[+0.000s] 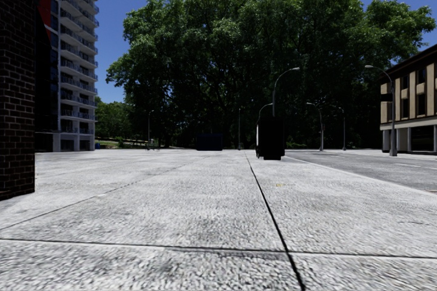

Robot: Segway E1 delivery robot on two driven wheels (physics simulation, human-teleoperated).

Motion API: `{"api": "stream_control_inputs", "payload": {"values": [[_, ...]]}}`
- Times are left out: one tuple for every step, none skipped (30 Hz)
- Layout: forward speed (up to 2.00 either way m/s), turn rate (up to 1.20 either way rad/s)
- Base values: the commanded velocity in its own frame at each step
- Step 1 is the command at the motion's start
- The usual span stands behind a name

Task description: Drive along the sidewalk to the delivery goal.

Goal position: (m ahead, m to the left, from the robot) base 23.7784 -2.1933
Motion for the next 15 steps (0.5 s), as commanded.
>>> {"api": "stream_control_inputs", "payload": {"values": [[1.58, 0.0], [1.58, 0.0], [1.58, 0.0], [1.58, 0.0], [1.58, 0.0], [1.61, 0.0], [1.71, 0.0], [1.77, 0.0], [1.81, 0.0], [1.91, 0.0], [1.97, 0.0], [2.0, 0.0], [2.0, 0.0], [2.0, 0.0], [2.0, 0.0]]}}
